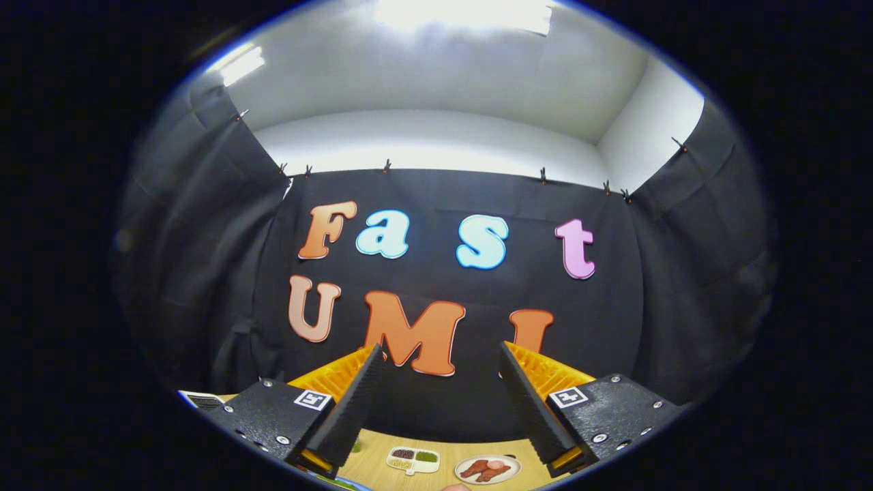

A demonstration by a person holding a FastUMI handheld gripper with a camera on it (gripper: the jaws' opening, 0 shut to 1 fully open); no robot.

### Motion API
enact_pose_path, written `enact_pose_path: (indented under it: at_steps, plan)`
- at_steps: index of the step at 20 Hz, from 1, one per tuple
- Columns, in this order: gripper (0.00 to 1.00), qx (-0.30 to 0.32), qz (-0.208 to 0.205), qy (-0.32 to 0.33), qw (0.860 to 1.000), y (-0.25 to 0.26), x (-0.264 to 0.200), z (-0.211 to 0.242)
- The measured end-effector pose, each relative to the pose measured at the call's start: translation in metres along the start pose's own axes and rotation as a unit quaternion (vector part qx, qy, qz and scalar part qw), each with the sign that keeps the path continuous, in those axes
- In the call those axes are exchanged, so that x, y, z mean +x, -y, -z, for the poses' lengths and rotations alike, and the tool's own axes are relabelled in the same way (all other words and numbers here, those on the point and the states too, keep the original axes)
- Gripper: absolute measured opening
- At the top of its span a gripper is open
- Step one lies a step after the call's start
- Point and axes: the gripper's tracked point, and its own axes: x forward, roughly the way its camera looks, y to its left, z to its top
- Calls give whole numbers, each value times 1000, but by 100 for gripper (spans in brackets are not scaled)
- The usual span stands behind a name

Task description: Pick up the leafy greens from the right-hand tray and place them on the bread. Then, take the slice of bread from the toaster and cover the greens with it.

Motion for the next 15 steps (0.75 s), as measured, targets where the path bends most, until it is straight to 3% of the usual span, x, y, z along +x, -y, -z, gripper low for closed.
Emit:
enact_pose_path:
  at_steps: [15]
  plan:
    - [99,-8,13,-5,1000,12,1,-6]
